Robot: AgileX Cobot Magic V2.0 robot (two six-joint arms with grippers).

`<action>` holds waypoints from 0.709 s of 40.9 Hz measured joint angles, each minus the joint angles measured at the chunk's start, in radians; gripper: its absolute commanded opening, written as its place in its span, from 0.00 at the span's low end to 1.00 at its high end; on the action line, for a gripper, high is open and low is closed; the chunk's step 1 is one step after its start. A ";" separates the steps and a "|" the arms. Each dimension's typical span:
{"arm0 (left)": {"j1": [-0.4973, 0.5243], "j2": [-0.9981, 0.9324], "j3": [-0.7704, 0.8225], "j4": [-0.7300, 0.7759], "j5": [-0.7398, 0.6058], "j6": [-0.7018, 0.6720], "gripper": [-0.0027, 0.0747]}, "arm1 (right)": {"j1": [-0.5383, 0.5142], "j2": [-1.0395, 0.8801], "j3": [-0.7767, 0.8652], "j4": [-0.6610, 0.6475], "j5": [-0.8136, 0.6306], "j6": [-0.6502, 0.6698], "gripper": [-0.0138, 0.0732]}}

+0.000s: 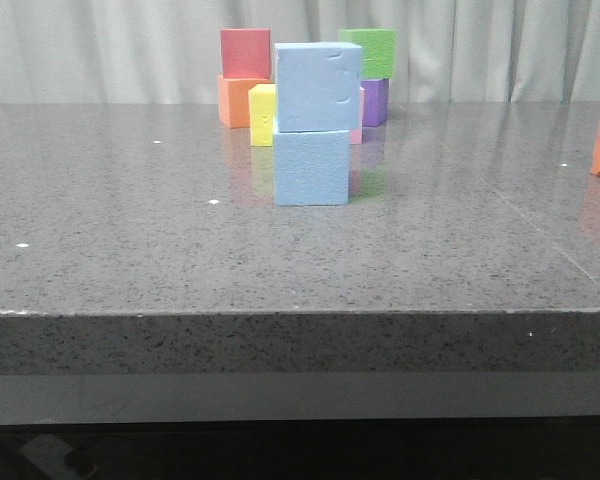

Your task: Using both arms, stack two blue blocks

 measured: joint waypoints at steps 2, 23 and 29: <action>0.000 0.000 0.000 0.000 0.000 0.000 0.01 | -0.027 -0.022 0.033 0.002 -0.026 -0.005 0.02; 0.000 0.000 0.000 0.000 0.000 0.000 0.01 | -0.152 -0.046 0.199 0.006 -0.305 -0.007 0.02; 0.000 0.000 0.000 0.000 0.000 0.000 0.01 | -0.152 -0.046 0.199 0.006 -0.305 -0.007 0.02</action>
